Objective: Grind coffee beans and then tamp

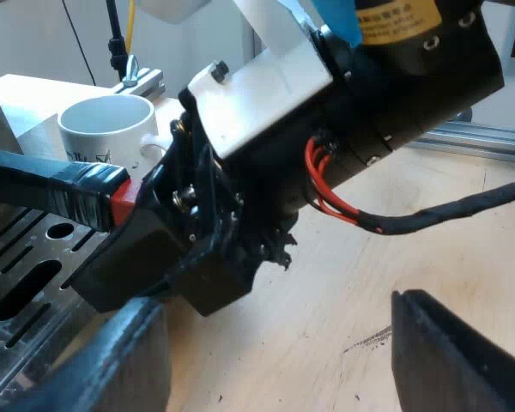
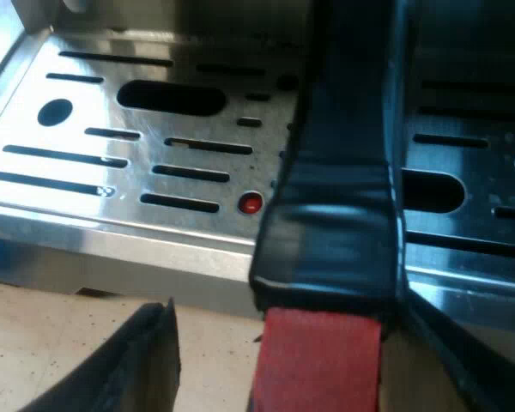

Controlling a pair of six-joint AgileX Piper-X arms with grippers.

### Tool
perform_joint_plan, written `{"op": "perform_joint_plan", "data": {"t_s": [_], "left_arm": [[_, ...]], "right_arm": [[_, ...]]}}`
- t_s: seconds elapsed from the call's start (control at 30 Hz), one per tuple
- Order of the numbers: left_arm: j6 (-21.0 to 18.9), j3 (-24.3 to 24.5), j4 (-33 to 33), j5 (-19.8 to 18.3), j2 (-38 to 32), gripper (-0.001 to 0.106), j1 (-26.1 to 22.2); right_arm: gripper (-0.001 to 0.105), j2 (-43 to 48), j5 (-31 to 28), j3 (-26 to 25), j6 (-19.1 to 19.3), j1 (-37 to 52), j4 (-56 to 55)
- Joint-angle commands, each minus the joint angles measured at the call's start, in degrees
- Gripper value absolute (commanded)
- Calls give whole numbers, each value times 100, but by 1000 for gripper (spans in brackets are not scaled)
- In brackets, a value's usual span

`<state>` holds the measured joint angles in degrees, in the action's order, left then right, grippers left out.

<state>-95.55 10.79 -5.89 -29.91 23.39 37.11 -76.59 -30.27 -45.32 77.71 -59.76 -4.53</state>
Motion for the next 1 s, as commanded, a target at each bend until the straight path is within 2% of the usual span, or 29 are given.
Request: {"op": "perform_joint_plan", "data": {"t_s": [0.03, 0.43, 0.63, 0.8, 1.0], "left_arm": [[-55, 19, 53, -40, -33, 58, 3], [-55, 19, 53, -40, -33, 58, 3], [-55, 19, 53, -40, -33, 58, 3], [-55, 19, 36, -40, -33, 58, 3], [-55, 19, 20, -40, -33, 58, 3]], "right_arm": [[52, 3, -15, -16, 93, 86, 6], [51, 3, 66, -16, 93, 91, -49], [19, 3, 66, -16, 93, 91, -49], [0, 3, 66, -16, 93, 91, -49], [0, 3, 66, -16, 93, 91, -33]]}}
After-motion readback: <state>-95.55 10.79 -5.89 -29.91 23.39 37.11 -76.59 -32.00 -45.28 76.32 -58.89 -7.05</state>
